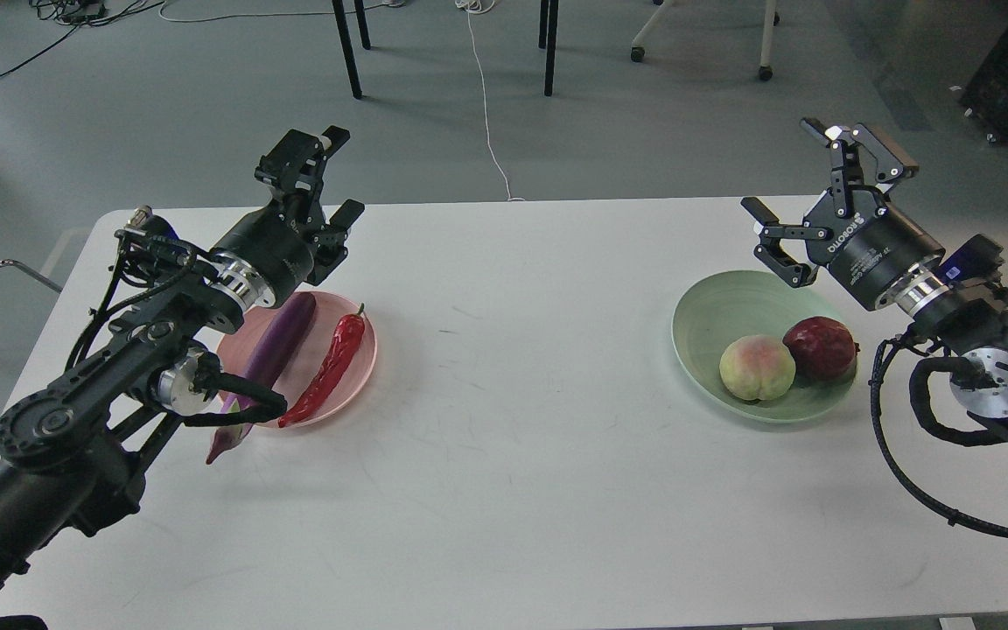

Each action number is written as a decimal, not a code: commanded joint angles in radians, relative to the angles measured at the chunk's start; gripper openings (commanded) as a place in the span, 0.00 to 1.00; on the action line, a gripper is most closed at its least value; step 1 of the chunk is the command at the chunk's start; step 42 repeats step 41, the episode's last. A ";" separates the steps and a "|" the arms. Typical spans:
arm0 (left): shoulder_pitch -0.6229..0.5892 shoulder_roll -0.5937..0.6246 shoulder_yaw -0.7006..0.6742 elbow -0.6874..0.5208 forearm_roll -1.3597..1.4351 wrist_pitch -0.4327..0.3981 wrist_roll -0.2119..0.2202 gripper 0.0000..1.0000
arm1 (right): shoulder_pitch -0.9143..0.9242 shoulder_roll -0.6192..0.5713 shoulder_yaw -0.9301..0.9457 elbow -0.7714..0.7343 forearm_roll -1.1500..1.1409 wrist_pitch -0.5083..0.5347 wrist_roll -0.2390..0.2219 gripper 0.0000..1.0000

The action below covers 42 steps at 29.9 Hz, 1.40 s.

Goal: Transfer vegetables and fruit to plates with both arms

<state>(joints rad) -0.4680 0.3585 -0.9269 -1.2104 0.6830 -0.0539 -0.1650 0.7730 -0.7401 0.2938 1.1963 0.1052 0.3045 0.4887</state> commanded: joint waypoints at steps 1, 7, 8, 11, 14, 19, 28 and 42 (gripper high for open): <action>0.066 -0.024 -0.076 -0.003 -0.011 -0.033 0.009 1.00 | -0.023 -0.007 0.005 -0.007 0.014 -0.004 0.000 0.97; 0.110 -0.026 -0.096 -0.003 -0.059 -0.098 0.027 1.00 | -0.054 -0.007 0.016 -0.009 0.014 0.025 0.000 0.98; 0.121 -0.027 -0.105 -0.003 -0.062 -0.098 0.018 1.00 | -0.063 -0.009 0.018 -0.011 0.014 0.050 0.000 0.98; 0.138 -0.033 -0.118 -0.003 -0.062 -0.099 0.015 1.00 | -0.078 -0.009 0.019 -0.030 0.013 0.093 0.000 0.98; 0.138 -0.041 -0.121 -0.005 -0.060 -0.098 0.015 1.00 | -0.084 -0.009 0.021 -0.040 0.013 0.094 0.000 0.98; 0.138 -0.042 -0.118 -0.009 -0.060 -0.098 0.015 1.00 | -0.084 -0.009 0.022 -0.040 0.013 0.097 0.000 0.98; 0.138 -0.044 -0.121 -0.015 -0.062 -0.098 0.016 1.00 | -0.086 -0.005 0.044 -0.040 0.007 0.099 0.000 0.98; 0.138 -0.044 -0.122 -0.015 -0.065 -0.098 0.013 1.00 | -0.087 0.004 0.077 -0.037 0.005 0.099 0.000 0.98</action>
